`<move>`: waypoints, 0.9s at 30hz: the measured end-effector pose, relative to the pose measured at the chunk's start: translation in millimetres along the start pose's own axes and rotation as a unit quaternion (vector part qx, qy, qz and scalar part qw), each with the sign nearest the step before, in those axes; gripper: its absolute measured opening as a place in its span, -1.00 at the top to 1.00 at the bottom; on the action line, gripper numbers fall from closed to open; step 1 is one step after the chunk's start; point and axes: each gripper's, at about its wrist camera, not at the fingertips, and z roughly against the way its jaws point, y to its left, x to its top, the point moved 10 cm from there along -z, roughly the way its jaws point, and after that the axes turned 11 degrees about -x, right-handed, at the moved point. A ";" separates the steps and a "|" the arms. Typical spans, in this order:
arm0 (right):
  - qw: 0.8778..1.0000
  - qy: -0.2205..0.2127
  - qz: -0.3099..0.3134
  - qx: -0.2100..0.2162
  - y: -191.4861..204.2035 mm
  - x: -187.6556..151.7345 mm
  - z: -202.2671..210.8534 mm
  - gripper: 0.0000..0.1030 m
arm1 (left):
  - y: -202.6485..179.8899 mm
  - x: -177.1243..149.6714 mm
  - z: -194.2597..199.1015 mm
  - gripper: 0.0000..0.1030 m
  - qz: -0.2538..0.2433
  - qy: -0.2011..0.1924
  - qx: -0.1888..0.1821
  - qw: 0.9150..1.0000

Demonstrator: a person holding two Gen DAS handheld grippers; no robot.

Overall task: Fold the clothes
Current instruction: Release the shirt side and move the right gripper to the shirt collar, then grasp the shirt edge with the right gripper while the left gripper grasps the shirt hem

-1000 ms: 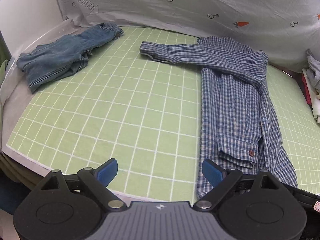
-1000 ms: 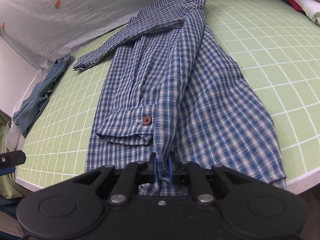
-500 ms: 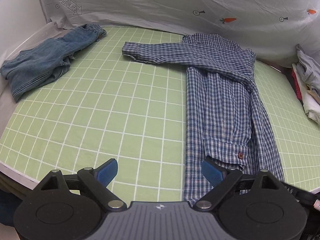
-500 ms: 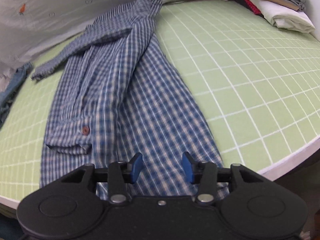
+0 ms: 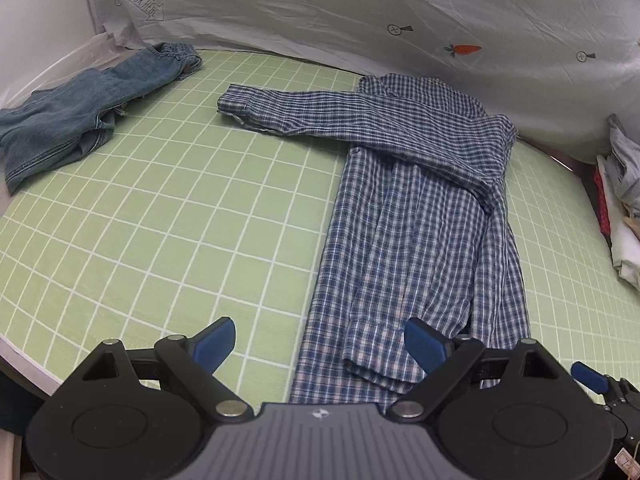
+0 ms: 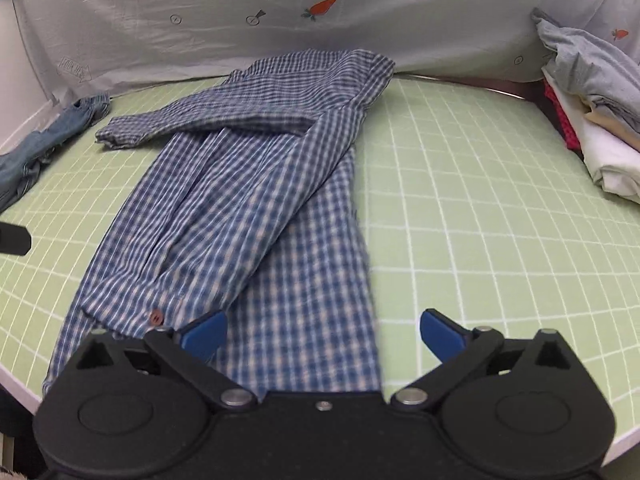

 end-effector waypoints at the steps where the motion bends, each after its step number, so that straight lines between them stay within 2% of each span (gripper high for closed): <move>1: 1.000 -0.002 -0.001 0.006 -7.9 8.7 -4.4 -1.00 | -3.5 3.3 -0.3 -0.77 0.006 -0.006 0.007 1.000; 5: 0.999 -0.035 -0.015 0.036 -33.9 55.6 -25.3 -1.00 | -9.0 15.5 -1.3 -0.77 0.040 -0.034 0.039 0.998; 11: 0.997 -0.054 -0.019 0.058 -36.8 114.2 -58.7 -1.00 | 10.9 34.8 -13.6 -0.77 0.100 -0.031 0.079 0.991; 13: 0.996 -0.052 -0.021 0.067 -31.0 127.1 -69.7 -1.00 | 22.3 52.3 -18.2 -0.77 0.102 -0.035 0.093 0.990; 17: 0.997 -0.056 -0.020 0.051 -14.9 164.4 -99.3 -1.00 | 52.7 97.9 -36.4 -0.77 0.116 -0.043 0.114 0.986; 21: 0.997 -0.057 -0.028 0.032 -1.8 201.3 -133.8 -0.99 | 90.9 148.1 -72.8 -0.75 0.132 -0.045 0.125 0.982; 23: 0.998 -0.055 -0.036 0.022 3.5 219.5 -153.2 -0.89 | 109.4 169.8 -95.3 -0.71 0.135 -0.037 0.131 0.981; 25: 0.998 -0.054 -0.044 0.012 8.7 237.7 -172.6 -0.61 | 124.9 189.2 -117.8 -0.63 0.132 -0.028 0.133 0.982; 27: 0.998 -0.050 -0.047 0.002 12.9 250.4 -190.2 -0.50 | 138.0 205.8 -138.6 -0.56 0.124 -0.023 0.134 0.983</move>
